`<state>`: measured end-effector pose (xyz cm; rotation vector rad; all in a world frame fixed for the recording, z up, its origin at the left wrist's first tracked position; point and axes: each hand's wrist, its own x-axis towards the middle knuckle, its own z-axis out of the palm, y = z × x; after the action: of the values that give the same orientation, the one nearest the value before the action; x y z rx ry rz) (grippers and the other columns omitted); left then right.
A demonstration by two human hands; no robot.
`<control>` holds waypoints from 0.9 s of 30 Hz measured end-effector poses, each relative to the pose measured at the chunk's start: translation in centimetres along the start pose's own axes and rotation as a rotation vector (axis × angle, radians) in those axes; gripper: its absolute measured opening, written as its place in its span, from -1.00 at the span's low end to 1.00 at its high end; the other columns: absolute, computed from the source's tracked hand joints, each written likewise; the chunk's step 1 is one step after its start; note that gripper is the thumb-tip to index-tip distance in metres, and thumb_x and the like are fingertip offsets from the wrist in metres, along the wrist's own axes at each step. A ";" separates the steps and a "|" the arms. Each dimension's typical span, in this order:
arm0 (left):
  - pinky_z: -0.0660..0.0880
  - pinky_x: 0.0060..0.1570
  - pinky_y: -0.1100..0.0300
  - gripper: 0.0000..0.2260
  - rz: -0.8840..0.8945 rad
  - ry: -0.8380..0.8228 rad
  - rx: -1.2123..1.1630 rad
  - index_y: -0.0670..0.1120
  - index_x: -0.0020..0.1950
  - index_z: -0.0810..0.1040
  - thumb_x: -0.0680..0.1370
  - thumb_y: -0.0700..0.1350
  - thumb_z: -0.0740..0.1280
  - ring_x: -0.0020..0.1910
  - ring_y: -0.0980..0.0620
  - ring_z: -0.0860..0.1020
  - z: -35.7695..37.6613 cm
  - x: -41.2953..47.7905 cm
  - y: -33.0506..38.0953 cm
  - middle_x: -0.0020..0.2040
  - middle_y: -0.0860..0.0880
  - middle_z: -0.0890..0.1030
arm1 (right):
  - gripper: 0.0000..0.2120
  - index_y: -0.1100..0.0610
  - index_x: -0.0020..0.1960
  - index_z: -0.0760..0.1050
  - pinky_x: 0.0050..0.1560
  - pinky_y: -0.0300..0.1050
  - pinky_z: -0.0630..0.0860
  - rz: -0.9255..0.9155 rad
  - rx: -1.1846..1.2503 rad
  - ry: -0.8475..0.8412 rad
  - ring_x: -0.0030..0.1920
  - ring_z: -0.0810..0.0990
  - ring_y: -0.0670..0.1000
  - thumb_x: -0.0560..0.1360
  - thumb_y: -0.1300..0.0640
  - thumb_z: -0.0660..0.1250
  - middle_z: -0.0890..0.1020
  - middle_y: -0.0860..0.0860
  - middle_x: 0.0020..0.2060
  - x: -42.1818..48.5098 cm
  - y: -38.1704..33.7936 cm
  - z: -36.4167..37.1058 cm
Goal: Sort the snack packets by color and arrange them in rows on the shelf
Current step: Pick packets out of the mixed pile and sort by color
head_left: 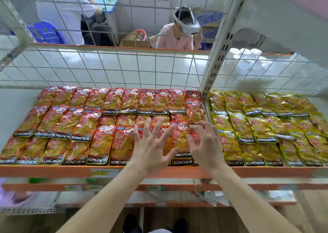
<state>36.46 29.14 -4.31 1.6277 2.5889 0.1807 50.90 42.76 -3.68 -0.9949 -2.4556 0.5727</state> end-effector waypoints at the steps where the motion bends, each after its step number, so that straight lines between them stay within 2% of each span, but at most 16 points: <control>1: -0.21 0.43 -0.44 -0.33 -0.001 -0.004 0.020 0.34 0.57 -0.24 0.52 0.50 -0.15 0.61 -0.23 -0.19 -0.1 0.5 0.5 0.66 0.04 -0.18 | -0.65 0.00 0.26 0.53 0.39 0.18 0.34 -0.024 -0.045 -0.059 0.42 0.30 0.07 0.54 -0.11 0.29 0.45 0.01 0.35 0.7 0.3 -0.1; 3: -0.20 0.40 -0.51 -0.33 -0.002 -0.042 0.054 0.36 0.56 -0.27 0.52 0.51 -0.14 0.60 -0.26 -0.23 0.1 1.2 1.0 0.65 0.07 -0.24 | -0.45 -0.10 0.47 0.33 0.53 0.22 0.05 -0.067 -0.188 -0.240 0.58 0.02 0.10 0.56 -0.28 0.06 0.17 -0.02 0.57 1.8 0.7 0.2; 5: -0.20 0.35 -0.56 -0.35 0.002 -0.076 0.077 0.38 0.55 -0.29 0.52 0.50 -0.16 0.60 -0.27 -0.24 0.3 1.4 1.3 0.64 0.11 -0.27 | -0.31 -0.18 0.60 0.01 0.55 0.25 -0.17 -0.105 -0.305 -0.365 0.60 -0.21 0.12 0.52 -0.39 -0.19 -0.09 -0.05 0.62 1.9 1.3 0.6; 7: -0.21 0.33 -0.58 -0.37 0.013 -0.091 0.090 0.40 0.54 -0.30 0.51 0.50 -0.20 0.60 -0.26 -0.23 0.5 1.3 1.3 0.64 0.14 -0.24 | -0.26 -0.17 0.62 -0.14 0.54 0.25 -0.25 -0.136 -0.348 -0.393 0.59 -0.29 0.12 0.49 -0.41 -0.33 -0.17 -0.06 0.62 1.4 1.8 0.8; 10: -0.22 0.33 -0.58 -0.36 0.028 -0.109 0.096 0.43 0.52 -0.30 0.47 0.51 -0.26 0.61 -0.23 -0.24 0.2 1.1 1.2 0.64 0.15 -0.22 | -0.25 -0.15 0.62 -0.16 0.55 0.20 -0.29 -0.157 -0.340 -0.391 0.59 -0.32 0.11 0.50 -0.40 -0.36 -0.16 -0.06 0.62 0.4 1.9 0.8; 16: -0.24 0.33 -0.57 -0.34 0.033 -0.113 0.106 0.45 0.50 -0.34 0.40 0.54 -0.42 0.61 -0.22 -0.25 0.1 0.6 1.6 0.64 0.13 -0.23 | -0.32 -0.15 0.62 -0.18 0.54 0.18 -0.30 -0.150 -0.303 -0.424 0.58 -0.35 0.07 0.57 -0.39 -0.28 -0.19 -0.08 0.61 -0.2 1.9 0.3; 18: -0.25 0.33 -0.57 -0.36 0.024 -0.110 0.112 0.45 0.49 -0.35 0.42 0.54 -0.41 0.60 -0.23 -0.26 0.1 0.7 1.7 0.64 0.12 -0.24 | -0.31 -0.15 0.62 -0.18 0.54 0.16 -0.33 -0.147 -0.293 -0.447 0.58 -0.35 0.06 0.56 -0.39 -0.26 -0.19 -0.08 0.61 0.4 1.9 0.1; 22: -0.25 0.33 -0.57 -0.37 0.026 -0.139 0.114 0.42 0.52 -0.33 0.47 0.51 -0.27 0.59 -0.24 -0.29 0.1 0.3 1.8 0.64 0.11 -0.28 | -0.22 -0.05 0.63 -0.03 0.57 0.12 -0.21 -0.134 -0.228 -0.412 0.61 -0.19 0.07 0.52 -0.40 -0.28 0.02 -0.05 0.62 1.1 1.7 -0.2; 27: -0.29 0.33 -0.57 -0.35 0.041 -0.136 0.084 0.43 0.51 -0.33 0.44 0.52 -0.30 0.59 -0.25 -0.31 0.2 0.4 1.6 0.63 0.10 -0.30 | -0.21 -0.01 0.62 0.04 0.57 0.18 -0.15 -0.136 -0.233 -0.360 0.61 -0.10 0.09 0.53 -0.42 -0.25 0.13 -0.03 0.58 0.3 1.8 0.0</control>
<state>37.76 30.17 -4.30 1.6584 2.4946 -0.0357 51.65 44.15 -4.55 -0.8599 -2.9380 0.4598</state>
